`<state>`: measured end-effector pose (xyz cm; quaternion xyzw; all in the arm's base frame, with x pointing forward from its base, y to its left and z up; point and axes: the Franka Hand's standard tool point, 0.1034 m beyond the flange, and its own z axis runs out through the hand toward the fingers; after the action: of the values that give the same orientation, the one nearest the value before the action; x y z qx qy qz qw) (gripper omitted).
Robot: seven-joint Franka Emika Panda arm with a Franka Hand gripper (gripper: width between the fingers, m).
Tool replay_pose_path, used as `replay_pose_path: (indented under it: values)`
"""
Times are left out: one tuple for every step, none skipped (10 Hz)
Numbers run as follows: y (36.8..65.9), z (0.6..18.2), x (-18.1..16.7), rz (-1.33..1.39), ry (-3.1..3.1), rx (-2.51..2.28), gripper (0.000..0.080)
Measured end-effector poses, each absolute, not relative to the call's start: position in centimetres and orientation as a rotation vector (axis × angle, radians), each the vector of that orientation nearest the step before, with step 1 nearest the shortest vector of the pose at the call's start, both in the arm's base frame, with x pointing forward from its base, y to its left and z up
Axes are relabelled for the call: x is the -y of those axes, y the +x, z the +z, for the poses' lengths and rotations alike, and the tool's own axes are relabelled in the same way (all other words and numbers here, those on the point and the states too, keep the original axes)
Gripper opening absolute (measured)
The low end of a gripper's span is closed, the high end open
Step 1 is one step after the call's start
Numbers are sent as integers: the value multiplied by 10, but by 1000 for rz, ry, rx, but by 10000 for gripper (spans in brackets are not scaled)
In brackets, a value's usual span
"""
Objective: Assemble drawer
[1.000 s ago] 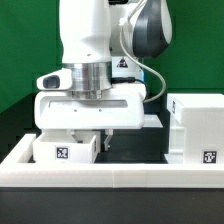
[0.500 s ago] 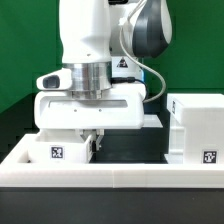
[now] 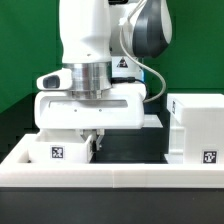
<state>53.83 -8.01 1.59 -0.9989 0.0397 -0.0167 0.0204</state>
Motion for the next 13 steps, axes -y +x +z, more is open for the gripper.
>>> replay_pose_path:
  values:
    - [539,20,71,-21,-3094,-24,41]
    - [541,24,64,34,-3082,87,41]
    - [544,27,64,64,-3067,123,41]
    - [545,26,66,50,-3072,115,41]
    - [544,25,66,56,-3071,138,41]
    - [543,25,67,54,-3063,295,41]
    - [543,24,68,51,-3050,406,41]
    - [541,22,67,27,-3027,624,41]
    - [538,20,64,31,-2989,778,41]
    - [539,21,62,32,-2951,945,41]
    - [540,21,64,30,-2932,1004,41]
    - [538,19,66,35,-2914,1054,41]
    - [536,18,67,46,-2868,1171,41]
